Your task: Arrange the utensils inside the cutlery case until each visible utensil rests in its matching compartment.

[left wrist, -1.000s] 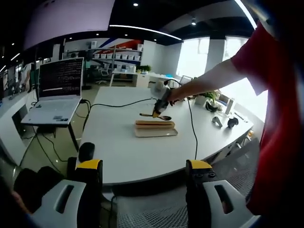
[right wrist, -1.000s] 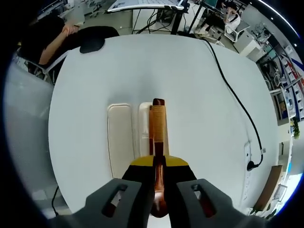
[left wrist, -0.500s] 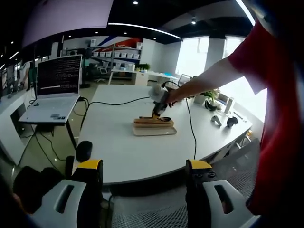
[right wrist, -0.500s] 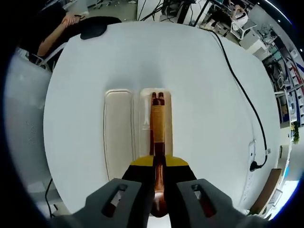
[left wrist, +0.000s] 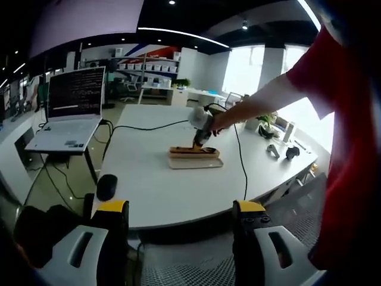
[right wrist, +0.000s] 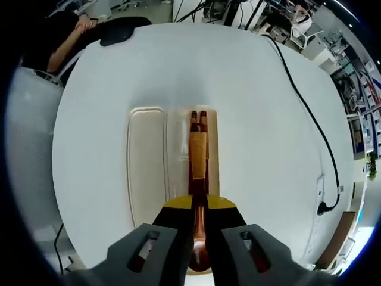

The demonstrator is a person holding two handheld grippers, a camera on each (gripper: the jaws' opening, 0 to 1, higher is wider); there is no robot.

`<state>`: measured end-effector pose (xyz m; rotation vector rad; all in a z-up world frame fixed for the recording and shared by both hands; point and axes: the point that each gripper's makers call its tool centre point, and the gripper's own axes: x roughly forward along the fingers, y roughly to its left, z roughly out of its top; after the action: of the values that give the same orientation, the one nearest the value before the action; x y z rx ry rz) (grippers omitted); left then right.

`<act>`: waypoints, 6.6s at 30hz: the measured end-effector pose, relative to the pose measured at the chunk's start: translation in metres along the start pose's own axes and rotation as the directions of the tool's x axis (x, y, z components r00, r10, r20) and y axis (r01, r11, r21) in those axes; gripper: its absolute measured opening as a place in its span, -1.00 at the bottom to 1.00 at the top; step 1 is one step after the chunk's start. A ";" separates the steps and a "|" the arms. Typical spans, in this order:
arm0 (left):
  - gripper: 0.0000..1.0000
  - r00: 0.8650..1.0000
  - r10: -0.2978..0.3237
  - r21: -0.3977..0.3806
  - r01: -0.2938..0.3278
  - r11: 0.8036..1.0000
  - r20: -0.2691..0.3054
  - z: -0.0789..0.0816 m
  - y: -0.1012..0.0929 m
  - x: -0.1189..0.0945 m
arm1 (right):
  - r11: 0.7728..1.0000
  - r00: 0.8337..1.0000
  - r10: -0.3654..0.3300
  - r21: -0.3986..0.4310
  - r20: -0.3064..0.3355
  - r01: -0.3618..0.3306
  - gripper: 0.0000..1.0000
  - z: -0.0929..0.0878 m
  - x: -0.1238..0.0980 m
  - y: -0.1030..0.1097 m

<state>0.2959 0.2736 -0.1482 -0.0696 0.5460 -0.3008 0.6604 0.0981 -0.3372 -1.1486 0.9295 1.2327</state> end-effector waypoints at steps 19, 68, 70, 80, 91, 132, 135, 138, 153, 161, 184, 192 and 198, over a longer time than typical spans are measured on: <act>0.46 1.000 0.020 -0.012 -0.020 1.000 -0.014 -0.004 0.002 0.000 | 1.000 1.000 0.015 0.014 -0.009 -0.015 -0.96 -0.002 0.012 -0.002; 0.46 1.000 0.004 -0.007 -0.004 1.000 0.030 0.004 -0.005 -0.008 | 0.991 0.999 -0.039 0.128 0.029 0.035 -0.76 -0.013 -0.025 0.001; 0.46 0.999 0.002 -0.004 -0.002 1.000 0.033 0.004 -0.006 -0.008 | 0.990 0.999 -0.045 0.134 0.031 0.040 -0.76 -0.015 -0.028 0.001; 0.46 0.998 -0.024 0.008 0.023 1.000 0.051 0.010 -0.008 -0.012 | 0.985 0.995 -0.082 0.156 0.056 0.073 -0.68 -0.015 -0.047 0.003; 0.43 0.993 -0.066 0.008 0.066 0.998 0.093 0.024 -0.009 -0.015 | 0.985 0.987 -0.122 0.136 0.103 0.107 -0.55 -0.012 -0.075 0.015; 0.53 0.993 -0.042 0.027 0.039 0.999 0.113 0.032 -0.006 -0.021 | 0.903 0.855 -0.370 0.358 0.363 0.239 -0.23 0.000 -0.144 0.086; 0.56 0.991 -0.046 0.020 0.044 0.999 0.123 0.034 -0.006 -0.021 | 0.897 0.846 -0.382 0.371 0.373 0.241 -0.23 0.000 -0.147 0.091; 0.54 0.994 -0.043 0.034 0.039 0.999 0.105 0.031 -0.005 -0.019 | 0.884 0.833 -0.400 0.400 0.382 0.241 -0.23 0.001 -0.154 0.096; 0.45 0.997 -0.036 0.068 0.031 0.997 0.064 0.024 -0.003 -0.015 | 0.857 0.823 -0.438 0.444 0.360 0.262 -0.19 -0.013 -0.153 0.101; 0.46 0.998 -0.024 0.080 0.020 0.997 0.060 0.025 0.000 -0.015 | 0.856 0.846 -0.423 0.450 0.326 0.254 -0.20 -0.037 -0.128 0.103; 0.51 0.992 -0.069 0.050 0.064 0.997 0.107 0.036 -0.010 -0.014 | 0.681 0.844 -0.438 0.728 0.310 0.086 -0.13 -0.080 -0.107 0.117; 0.50 0.994 -0.066 0.049 0.062 0.997 0.091 0.031 -0.008 -0.015 | 0.731 0.862 -0.417 0.669 0.289 0.129 -0.15 -0.074 -0.102 0.115; 0.51 0.995 -0.063 0.059 0.058 0.997 0.083 0.030 -0.007 -0.015 | 0.747 0.871 -0.406 0.649 0.276 0.142 -0.15 -0.072 -0.095 0.104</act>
<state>0.2978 0.2711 -0.1145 -0.0440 0.4515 -0.3706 0.5491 0.0037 -0.2747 -0.4536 0.7197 0.7735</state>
